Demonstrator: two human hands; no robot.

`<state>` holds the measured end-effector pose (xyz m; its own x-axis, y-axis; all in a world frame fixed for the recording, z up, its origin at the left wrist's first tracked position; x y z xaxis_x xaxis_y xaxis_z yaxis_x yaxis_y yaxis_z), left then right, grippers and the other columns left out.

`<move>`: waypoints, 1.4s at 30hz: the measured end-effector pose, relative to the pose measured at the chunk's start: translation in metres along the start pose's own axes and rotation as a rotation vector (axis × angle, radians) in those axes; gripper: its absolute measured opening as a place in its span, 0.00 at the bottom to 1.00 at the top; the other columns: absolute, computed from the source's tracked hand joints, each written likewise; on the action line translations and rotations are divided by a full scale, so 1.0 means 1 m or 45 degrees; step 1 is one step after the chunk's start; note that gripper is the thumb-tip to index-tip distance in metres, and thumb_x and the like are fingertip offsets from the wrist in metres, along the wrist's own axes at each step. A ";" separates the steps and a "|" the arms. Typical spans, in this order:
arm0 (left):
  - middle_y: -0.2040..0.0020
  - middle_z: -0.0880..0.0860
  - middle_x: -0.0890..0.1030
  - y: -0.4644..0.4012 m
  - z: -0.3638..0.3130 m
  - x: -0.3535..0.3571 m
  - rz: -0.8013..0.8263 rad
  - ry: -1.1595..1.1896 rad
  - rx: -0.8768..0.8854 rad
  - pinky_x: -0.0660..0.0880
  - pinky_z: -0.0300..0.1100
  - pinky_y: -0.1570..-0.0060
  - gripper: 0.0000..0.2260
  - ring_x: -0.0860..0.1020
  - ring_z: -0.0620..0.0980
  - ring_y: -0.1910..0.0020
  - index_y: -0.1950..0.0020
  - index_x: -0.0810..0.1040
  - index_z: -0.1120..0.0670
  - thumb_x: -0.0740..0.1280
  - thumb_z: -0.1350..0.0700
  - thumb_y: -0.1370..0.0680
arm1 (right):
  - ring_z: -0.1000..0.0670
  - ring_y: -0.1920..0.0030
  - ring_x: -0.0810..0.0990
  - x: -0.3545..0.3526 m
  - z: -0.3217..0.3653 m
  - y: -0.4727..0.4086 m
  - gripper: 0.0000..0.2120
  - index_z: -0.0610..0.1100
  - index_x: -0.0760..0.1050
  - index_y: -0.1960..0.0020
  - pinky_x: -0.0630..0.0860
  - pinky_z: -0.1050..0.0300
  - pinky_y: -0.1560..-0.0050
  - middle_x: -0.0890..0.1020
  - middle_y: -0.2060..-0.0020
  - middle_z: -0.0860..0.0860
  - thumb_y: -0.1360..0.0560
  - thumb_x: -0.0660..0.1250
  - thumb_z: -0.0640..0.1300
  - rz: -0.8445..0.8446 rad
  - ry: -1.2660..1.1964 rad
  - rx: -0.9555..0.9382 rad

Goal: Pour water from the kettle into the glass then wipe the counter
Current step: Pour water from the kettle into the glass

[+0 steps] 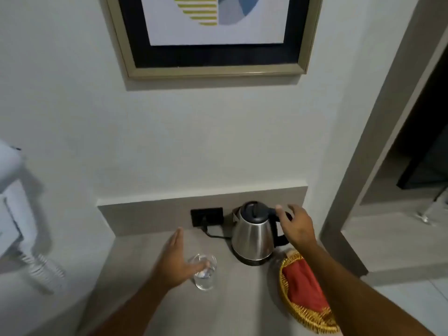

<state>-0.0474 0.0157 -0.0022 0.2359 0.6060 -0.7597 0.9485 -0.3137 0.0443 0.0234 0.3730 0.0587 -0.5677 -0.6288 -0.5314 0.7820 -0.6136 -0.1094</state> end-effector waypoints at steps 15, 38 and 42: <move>0.44 0.46 0.82 0.014 0.030 0.081 -0.167 0.447 -0.225 0.78 0.40 0.46 0.37 0.81 0.49 0.44 0.41 0.74 0.42 0.86 0.59 0.44 | 0.47 0.56 0.80 0.036 -0.059 -0.029 0.21 0.46 0.82 0.59 0.74 0.55 0.54 0.81 0.59 0.44 0.22 0.66 0.62 -0.095 -0.422 0.382; 0.45 0.50 0.83 0.017 0.027 0.080 -0.141 0.589 -0.325 0.70 0.19 0.52 0.38 0.80 0.46 0.47 0.34 0.78 0.55 0.85 0.64 0.43 | 0.54 0.75 0.73 0.081 0.119 0.004 0.23 0.52 0.70 0.72 0.67 0.59 0.73 0.73 0.79 0.55 0.30 0.63 0.68 0.451 0.514 -0.834; 0.46 0.50 0.83 0.019 0.026 0.078 -0.131 0.584 -0.347 0.71 0.21 0.53 0.35 0.81 0.47 0.48 0.35 0.78 0.55 0.84 0.63 0.41 | 0.54 0.76 0.71 0.098 0.142 0.022 0.25 0.51 0.70 0.72 0.64 0.61 0.71 0.73 0.77 0.55 0.30 0.61 0.70 0.451 0.775 -1.031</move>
<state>-0.0166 0.0380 -0.0774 0.1491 0.8996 -0.4105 0.9776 -0.0719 0.1976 -0.0515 0.2294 0.1234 -0.2268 -0.2277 -0.9470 0.9417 0.1969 -0.2728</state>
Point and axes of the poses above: each hand's wrist, its own y-axis away from the middle knuckle, its own x-axis out of the palm, z = x × y, the point moved 5 cm from there along -y, towards the middle knuckle
